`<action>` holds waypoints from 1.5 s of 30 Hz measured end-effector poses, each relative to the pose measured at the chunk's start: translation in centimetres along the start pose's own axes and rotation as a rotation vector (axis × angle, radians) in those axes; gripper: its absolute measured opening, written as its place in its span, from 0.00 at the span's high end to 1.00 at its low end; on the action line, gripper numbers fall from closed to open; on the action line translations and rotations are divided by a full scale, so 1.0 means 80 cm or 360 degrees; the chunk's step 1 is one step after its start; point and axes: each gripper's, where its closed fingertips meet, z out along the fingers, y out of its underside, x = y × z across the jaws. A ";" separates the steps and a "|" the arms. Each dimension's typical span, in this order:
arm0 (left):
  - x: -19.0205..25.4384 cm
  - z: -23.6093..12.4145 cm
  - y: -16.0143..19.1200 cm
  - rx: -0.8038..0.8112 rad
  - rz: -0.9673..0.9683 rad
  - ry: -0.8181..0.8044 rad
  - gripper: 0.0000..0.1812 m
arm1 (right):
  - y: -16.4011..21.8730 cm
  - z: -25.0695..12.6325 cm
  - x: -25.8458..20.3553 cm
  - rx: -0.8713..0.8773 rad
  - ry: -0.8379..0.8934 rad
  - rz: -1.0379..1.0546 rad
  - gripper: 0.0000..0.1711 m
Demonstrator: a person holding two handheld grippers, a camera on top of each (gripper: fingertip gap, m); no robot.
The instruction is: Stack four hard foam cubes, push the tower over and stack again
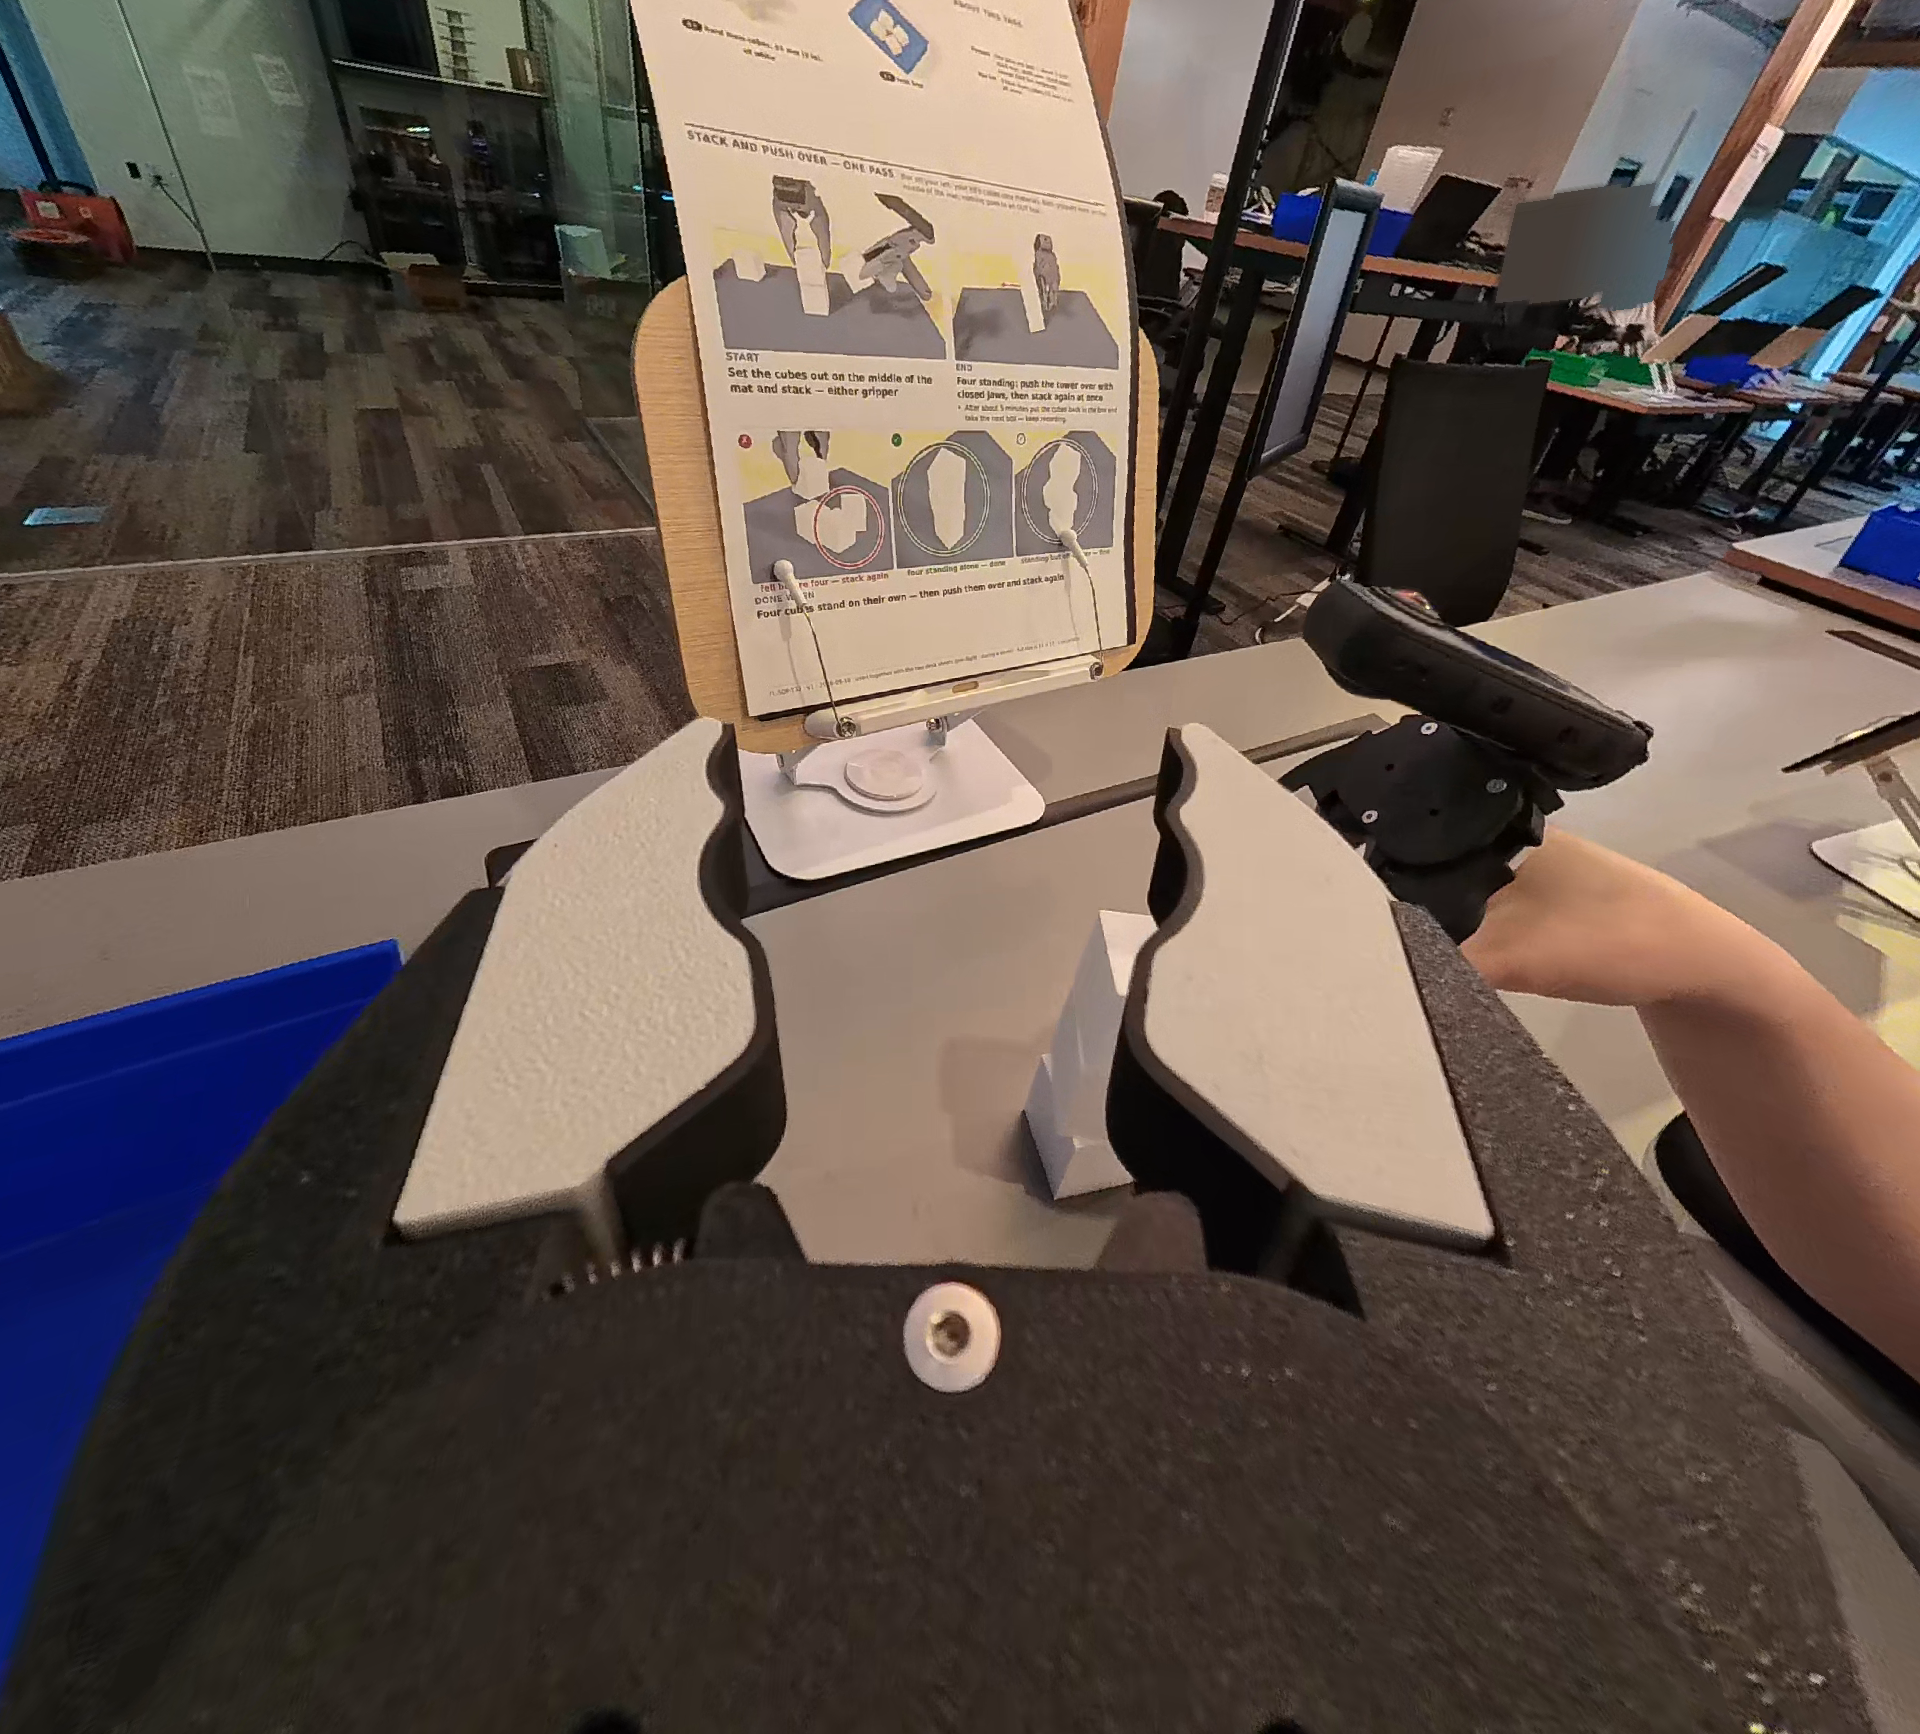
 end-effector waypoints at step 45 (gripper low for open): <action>0.015 0.016 0.013 -0.0079 -0.0007 0.0085 0.58 | -0.016 -0.114 -0.054 0.0850 -0.0005 -0.0396 0.66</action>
